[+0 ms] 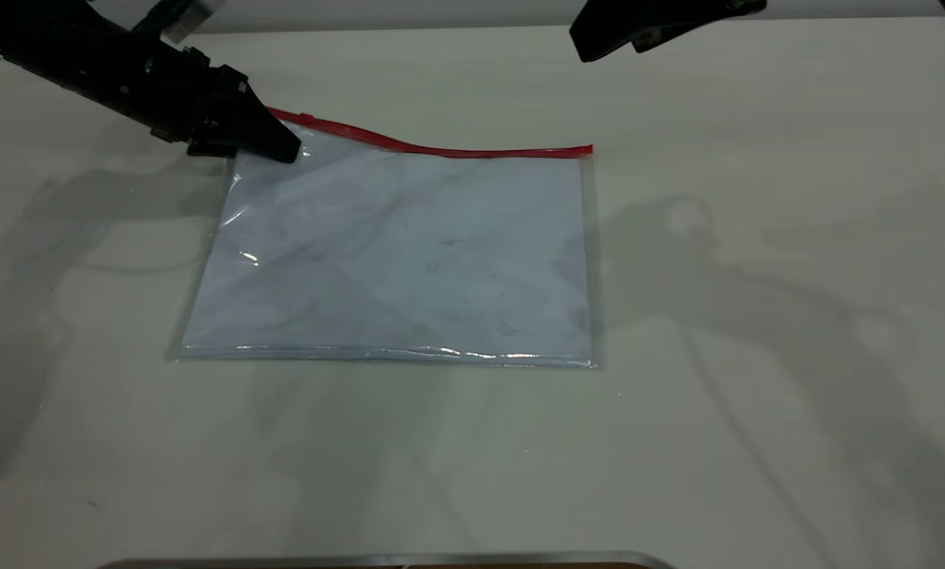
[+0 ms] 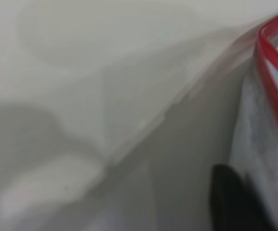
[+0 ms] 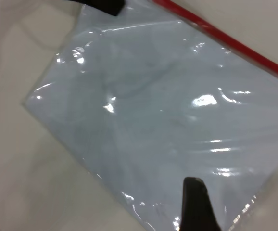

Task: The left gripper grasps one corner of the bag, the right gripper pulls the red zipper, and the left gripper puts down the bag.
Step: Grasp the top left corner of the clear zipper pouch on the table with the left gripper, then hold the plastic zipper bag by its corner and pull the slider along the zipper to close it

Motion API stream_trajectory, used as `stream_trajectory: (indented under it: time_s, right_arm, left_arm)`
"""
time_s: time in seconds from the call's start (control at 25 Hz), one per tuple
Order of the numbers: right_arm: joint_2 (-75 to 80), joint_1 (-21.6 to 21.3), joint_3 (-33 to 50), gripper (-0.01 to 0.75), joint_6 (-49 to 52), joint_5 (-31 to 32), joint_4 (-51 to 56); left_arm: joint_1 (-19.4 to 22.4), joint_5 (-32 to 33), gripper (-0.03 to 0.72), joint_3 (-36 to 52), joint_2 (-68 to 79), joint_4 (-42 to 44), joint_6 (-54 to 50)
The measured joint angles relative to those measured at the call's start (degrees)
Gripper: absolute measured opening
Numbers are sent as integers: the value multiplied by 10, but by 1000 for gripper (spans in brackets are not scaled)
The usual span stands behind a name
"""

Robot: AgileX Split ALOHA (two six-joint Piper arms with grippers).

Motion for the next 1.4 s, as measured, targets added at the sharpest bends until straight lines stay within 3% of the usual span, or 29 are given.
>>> stream_trajectory:
  time_s: [0.08,0.16,0.48,0.72,0.92,1.4]
  right_arm:
    - [5,0,-10,526,-28,4,19]
    - [18,0,-30,526,-60,7,43]
    - [144,0,-173,526,-164,86,97]
    - [263,0,-322,522,-193,199,142]
    - [339,0,-402,522,-193,280,212]
    - [402,12,-427,522,-197,286,260]
  left_arm:
    - [-2,10,90,-1,0,-1,20]
    - [-6,23,53,-1,-1,-1,41]
    - [-17,59,53,-1,-59,51,124]
    - [-22,85,53,-1,-109,152,158]
    - [-53,87,53,-1,-130,188,250]
    - [-108,54,53,-1,-130,197,278]
